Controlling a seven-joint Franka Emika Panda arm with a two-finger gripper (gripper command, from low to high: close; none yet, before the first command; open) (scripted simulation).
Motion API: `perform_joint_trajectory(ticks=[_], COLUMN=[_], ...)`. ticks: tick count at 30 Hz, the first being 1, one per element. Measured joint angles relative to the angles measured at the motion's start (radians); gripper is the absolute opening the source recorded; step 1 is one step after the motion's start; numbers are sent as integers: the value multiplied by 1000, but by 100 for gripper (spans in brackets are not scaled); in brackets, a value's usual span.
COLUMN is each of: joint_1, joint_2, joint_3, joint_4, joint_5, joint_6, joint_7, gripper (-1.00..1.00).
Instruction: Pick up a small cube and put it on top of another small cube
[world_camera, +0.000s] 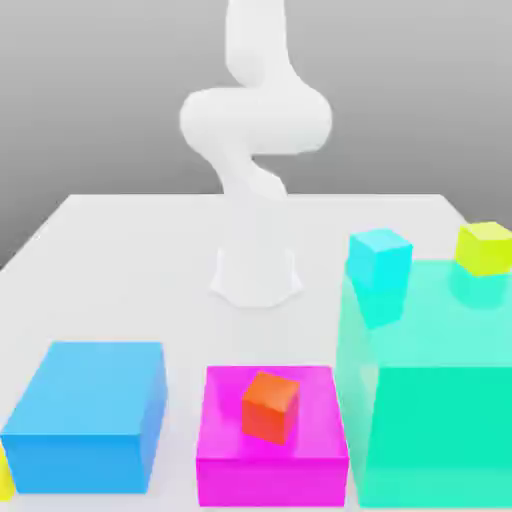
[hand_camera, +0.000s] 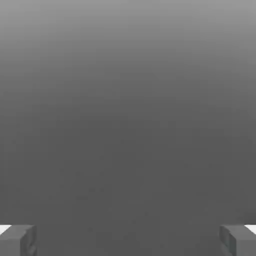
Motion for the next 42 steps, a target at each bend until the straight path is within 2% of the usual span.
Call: perform_joint_trajectory(ticks=[9, 18, 24, 30, 34, 35, 42], joint_1=[-191, -318, -386, -449, -472, -474, -475], joint_2=[333, 659, 874, 1086, 1231, 1255, 1255], joint_3=[25, -29, -67, -96, -82, -80, -79], joint_4=[25, 49, 64, 80, 108, 113, 113], joint_5=[-67, -102, -56, 59, 93, 96, 96], joint_6=[83, 165, 224, 285, 384, 402, 403], joint_7=[314, 601, 743, 834, 833, 832, 832], gripper=[0, 0, 0, 0, 0, -100, -100])
